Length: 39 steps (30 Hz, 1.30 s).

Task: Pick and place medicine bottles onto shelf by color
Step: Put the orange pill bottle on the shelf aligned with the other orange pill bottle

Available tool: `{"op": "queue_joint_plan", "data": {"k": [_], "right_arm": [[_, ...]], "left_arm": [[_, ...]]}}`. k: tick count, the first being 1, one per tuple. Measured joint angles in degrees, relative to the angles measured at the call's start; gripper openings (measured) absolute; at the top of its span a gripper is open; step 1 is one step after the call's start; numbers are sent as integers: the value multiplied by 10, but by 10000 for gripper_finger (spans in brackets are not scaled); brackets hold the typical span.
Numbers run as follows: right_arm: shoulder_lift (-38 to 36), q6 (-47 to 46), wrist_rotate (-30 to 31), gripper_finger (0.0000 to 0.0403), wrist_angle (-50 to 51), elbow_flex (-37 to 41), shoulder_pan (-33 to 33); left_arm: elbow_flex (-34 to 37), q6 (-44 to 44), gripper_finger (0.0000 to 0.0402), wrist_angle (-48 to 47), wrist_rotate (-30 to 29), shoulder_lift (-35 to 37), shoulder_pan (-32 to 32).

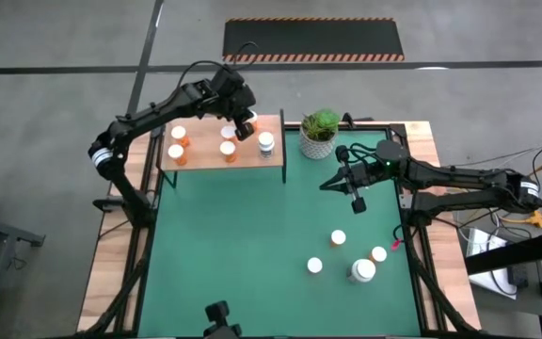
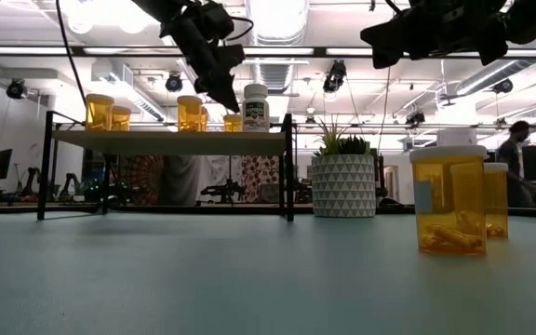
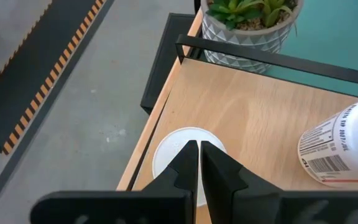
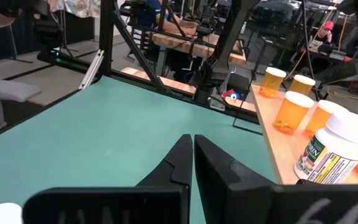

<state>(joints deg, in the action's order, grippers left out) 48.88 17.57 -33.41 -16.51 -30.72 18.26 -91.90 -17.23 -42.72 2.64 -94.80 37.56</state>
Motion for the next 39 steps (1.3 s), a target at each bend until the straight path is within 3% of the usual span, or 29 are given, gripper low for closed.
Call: {"op": "queue_joint_plan", "data": {"k": [10,25,39], "right_arm": [[0,0,0,9,0,0,0],[0,0,1,9,1,0,0],[0,0,1,9,2,0,0]], "left_arm": [[0,4,1,-6,-18,-8,1],[0,19,1,-100,-109,23,1],[-1,20,1,-109,-131,34,1]]}}
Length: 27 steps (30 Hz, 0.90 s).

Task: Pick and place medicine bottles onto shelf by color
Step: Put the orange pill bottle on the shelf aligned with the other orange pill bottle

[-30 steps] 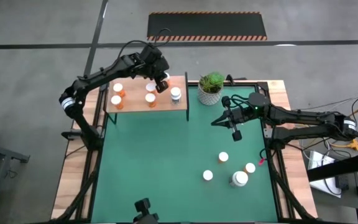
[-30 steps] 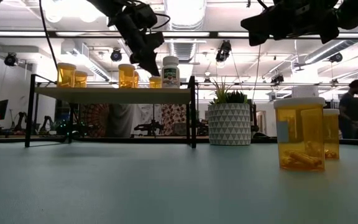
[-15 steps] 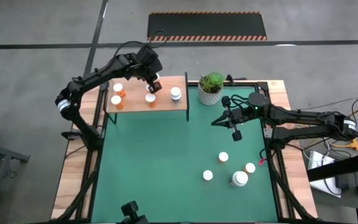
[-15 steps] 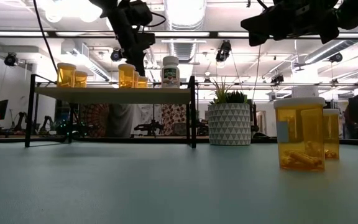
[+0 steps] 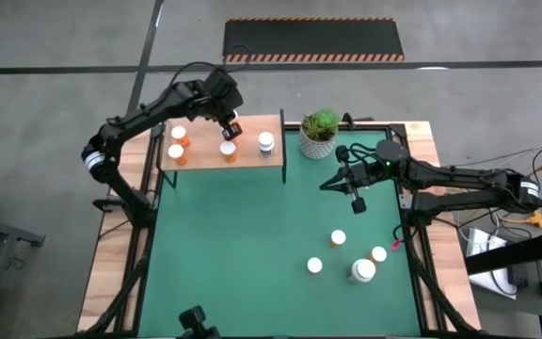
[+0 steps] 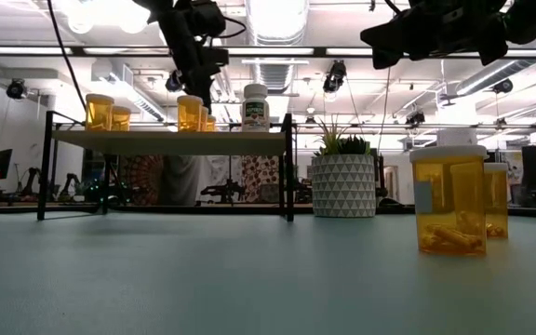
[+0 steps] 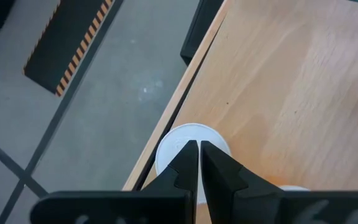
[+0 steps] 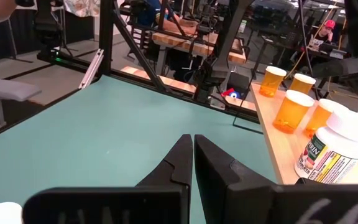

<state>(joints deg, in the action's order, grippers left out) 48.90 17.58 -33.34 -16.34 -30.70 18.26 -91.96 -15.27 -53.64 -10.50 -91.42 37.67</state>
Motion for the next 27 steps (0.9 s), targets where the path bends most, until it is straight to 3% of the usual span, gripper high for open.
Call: {"op": "queue_joint_plan", "data": {"k": [11,17,21,27], "right_arm": [[0,0,0,9,0,0,0],[0,4,0,9,2,0,0],[1,8,0,9,9,0,0],[5,28,0,9,10,1,0]], "left_arm": [[0,18,1,4,3,54,-8],[17,74,1,24,65,117,-82],[89,89,1,144,68,174,-183],[272,87,1,407,69,243,-350]]}}
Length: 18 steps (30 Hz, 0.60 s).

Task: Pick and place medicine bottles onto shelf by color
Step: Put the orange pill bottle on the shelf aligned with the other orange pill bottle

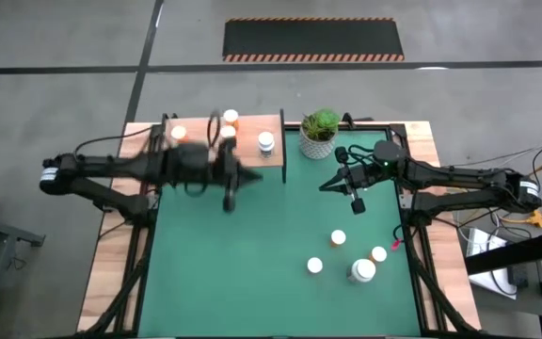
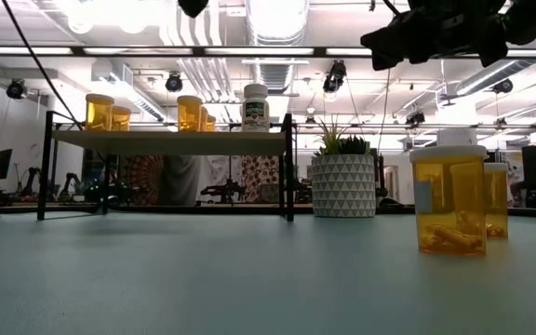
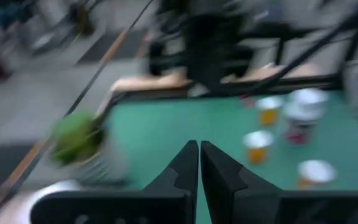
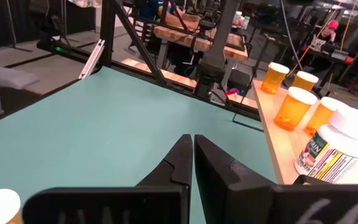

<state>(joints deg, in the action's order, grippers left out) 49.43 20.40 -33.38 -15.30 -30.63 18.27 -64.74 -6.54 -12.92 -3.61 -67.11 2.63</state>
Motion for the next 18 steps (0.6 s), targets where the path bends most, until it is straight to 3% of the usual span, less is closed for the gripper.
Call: {"op": "queue_joint_plan", "data": {"k": [10,14,18], "right_arm": [[46,-47,-1,9,-27,1,-7],[67,-74,-1,9,-67,1,-8],[78,-97,-1,9,-84,-5,-8]], "left_arm": [[266,-2,1,288,-2,61,-182],[340,-3,1,400,-2,69,-211],[378,-3,1,453,-4,74,-210]]}}
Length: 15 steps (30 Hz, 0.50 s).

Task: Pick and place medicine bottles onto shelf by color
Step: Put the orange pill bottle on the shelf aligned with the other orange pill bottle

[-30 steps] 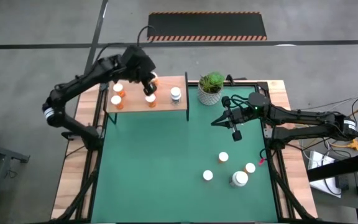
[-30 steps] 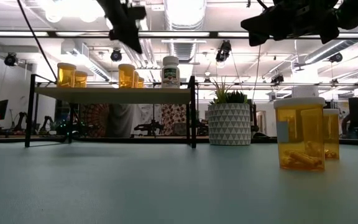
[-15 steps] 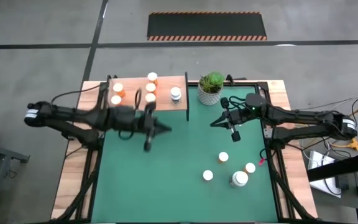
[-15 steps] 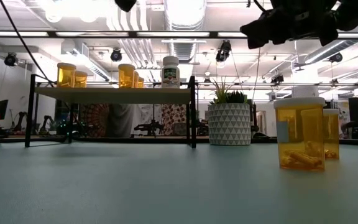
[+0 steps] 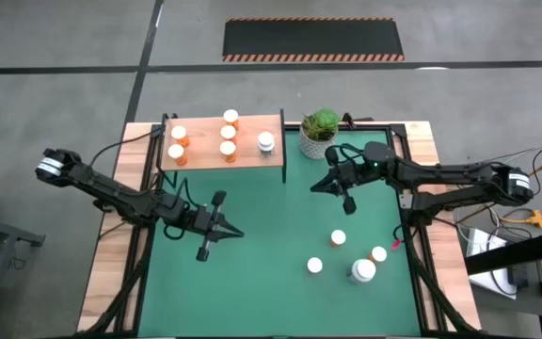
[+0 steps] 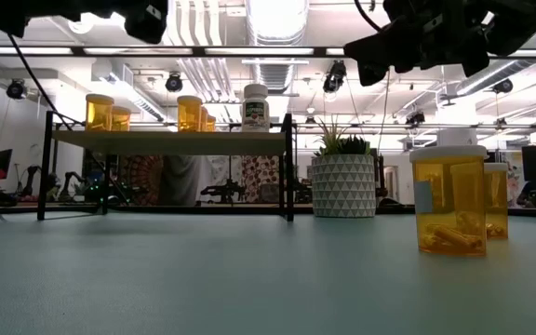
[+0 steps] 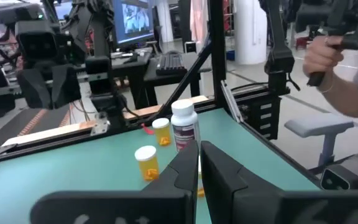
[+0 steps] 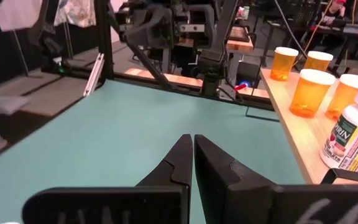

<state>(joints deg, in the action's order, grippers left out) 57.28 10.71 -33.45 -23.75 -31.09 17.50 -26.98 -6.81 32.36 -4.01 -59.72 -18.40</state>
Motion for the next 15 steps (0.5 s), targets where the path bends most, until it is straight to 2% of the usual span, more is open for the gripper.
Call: {"op": "queue_joint_plan", "data": {"k": [7,15], "right_arm": [[3,-48,0,9,-6,-14,-9],[-5,-97,0,9,-1,-24,-56]], "left_arm": [[10,0,1,2,-14,0,2],[11,-2,1,2,-30,0,3]]}}
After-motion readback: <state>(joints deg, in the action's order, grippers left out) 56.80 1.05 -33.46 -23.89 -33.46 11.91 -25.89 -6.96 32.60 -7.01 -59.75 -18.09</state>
